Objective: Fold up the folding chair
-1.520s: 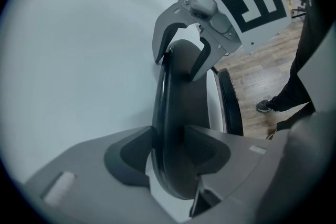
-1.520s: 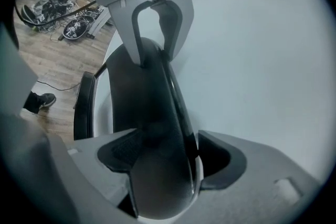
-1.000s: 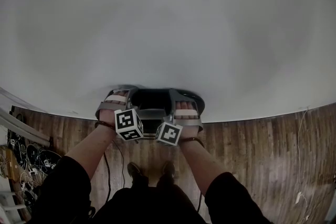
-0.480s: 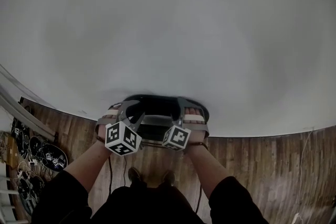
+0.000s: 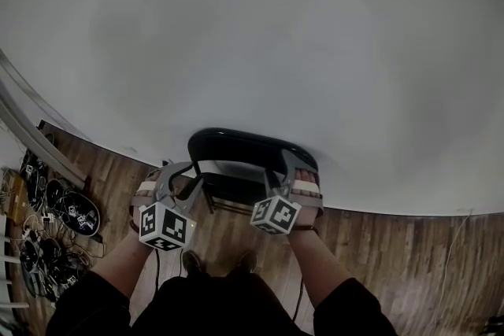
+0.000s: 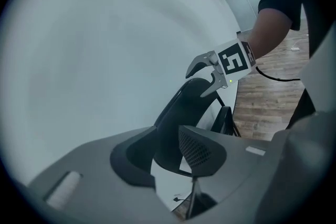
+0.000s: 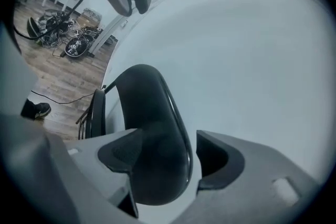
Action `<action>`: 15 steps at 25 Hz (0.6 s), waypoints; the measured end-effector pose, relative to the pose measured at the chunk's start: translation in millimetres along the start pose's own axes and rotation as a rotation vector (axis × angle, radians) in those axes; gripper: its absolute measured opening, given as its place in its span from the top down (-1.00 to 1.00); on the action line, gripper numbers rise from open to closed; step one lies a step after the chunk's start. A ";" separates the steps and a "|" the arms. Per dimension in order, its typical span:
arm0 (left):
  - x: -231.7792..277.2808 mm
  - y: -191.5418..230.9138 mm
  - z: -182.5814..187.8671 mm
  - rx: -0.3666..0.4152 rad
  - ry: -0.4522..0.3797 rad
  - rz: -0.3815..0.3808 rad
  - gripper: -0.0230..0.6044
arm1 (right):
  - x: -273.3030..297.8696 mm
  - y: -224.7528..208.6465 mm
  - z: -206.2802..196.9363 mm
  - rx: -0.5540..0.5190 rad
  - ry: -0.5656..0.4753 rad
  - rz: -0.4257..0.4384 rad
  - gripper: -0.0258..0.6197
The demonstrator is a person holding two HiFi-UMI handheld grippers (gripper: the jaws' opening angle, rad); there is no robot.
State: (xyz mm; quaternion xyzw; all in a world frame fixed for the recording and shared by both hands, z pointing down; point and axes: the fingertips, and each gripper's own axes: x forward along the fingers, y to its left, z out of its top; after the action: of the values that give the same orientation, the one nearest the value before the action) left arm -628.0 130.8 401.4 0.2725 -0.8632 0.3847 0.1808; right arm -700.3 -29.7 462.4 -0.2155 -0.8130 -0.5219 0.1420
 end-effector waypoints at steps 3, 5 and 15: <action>-17.2 -1.5 -17.3 -0.038 -0.005 0.017 0.50 | -19.6 14.9 -2.9 0.051 0.010 0.027 -0.07; -33.5 -1.7 -27.9 -0.068 -0.012 0.027 0.50 | -38.3 25.2 -2.5 0.077 0.017 0.039 -0.07; -123.8 -8.5 -74.5 -0.145 -0.147 -0.001 0.50 | -124.2 88.4 35.0 0.164 0.111 0.059 -0.07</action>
State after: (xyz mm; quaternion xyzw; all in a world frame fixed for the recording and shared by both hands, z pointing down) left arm -517.9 223.9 389.2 0.2867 -0.8995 0.3001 0.1362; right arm -548.8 9.1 460.8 -0.1978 -0.8371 -0.4605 0.2193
